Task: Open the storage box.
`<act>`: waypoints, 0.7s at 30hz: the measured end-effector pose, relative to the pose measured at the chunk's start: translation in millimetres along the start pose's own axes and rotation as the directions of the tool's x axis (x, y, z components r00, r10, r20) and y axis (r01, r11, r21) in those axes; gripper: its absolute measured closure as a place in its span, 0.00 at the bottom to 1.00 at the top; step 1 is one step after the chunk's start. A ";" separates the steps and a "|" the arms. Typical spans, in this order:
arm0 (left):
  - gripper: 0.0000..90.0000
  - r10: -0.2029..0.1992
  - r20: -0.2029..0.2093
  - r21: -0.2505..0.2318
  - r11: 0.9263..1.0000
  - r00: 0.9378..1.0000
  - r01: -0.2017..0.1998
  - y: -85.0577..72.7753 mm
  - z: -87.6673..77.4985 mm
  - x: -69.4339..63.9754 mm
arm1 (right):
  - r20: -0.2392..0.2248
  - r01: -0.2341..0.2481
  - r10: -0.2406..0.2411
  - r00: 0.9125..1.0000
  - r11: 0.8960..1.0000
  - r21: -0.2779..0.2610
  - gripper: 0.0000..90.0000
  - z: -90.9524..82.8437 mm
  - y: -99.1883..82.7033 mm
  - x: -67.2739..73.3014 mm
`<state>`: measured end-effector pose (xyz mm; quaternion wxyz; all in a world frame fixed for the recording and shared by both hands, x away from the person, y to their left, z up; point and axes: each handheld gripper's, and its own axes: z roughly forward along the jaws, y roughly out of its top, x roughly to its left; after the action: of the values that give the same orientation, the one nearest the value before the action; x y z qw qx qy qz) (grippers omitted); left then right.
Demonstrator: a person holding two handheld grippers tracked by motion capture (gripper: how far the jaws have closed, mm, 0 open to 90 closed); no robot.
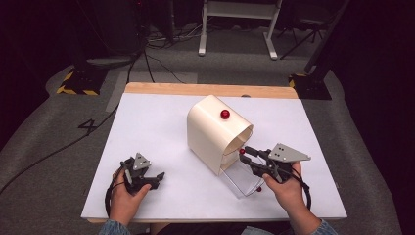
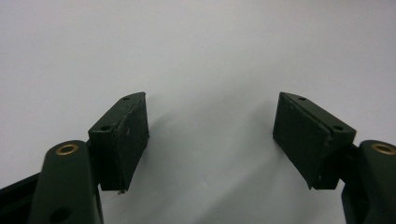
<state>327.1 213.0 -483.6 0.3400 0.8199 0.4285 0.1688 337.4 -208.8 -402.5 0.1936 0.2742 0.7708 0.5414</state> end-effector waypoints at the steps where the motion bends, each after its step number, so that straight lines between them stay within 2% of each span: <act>1: 0.30 -0.001 0.000 0.000 1.000 1.000 0.001 0.0 0.0 -0.1 | 0.008 0.003 -0.003 1.000 1.000 0.009 0.78 1.9 0.4 0.6; 2: 0.30 -0.002 0.000 0.000 1.000 1.000 0.002 0.0 0.0 0.0 | 0.008 0.003 -0.003 1.000 1.000 0.009 0.78 1.9 0.4 0.6; 3: 0.30 -0.003 0.001 0.000 1.000 1.000 0.003 0.0 0.1 0.0 | 0.001 0.004 -0.004 1.000 1.000 0.009 0.82 2.0 0.5 0.7; 10: 0.30 -0.005 0.005 0.002 1.000 1.000 0.005 0.2 0.1 0.3 | 0.012 0.022 -0.022 1.000 1.000 0.007 0.83 0.1 0.1 3.7; 16: 0.30 -0.005 0.005 0.006 1.000 1.000 0.005 0.6 0.0 0.7 | 0.014 0.029 -0.029 0.999 1.000 0.008 0.83 -13.8 -1.9 6.1; 17: 0.30 -0.005 0.005 0.007 1.000 1.000 0.005 0.6 0.0 0.8 | 0.012 0.026 -0.026 1.000 1.000 0.008 0.83 -23.0 -3.7 6.5; 18: 0.30 -0.005 0.005 0.007 1.000 1.000 0.005 0.6 0.0 0.8 | 0.012 0.026 -0.026 1.000 1.000 0.008 0.83 -23.0 -3.7 6.5; 21: 0.30 -0.007 0.006 0.005 1.000 1.000 0.007 0.7 0.1 0.9 | 0.013 0.016 -0.017 1.000 1.000 0.013 0.83 -40.0 -7.8 7.3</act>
<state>328.0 213.5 -483.2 0.3398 0.8198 0.4309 0.1637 306.3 -235.3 -396.3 0.2014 0.2726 0.7753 0.5330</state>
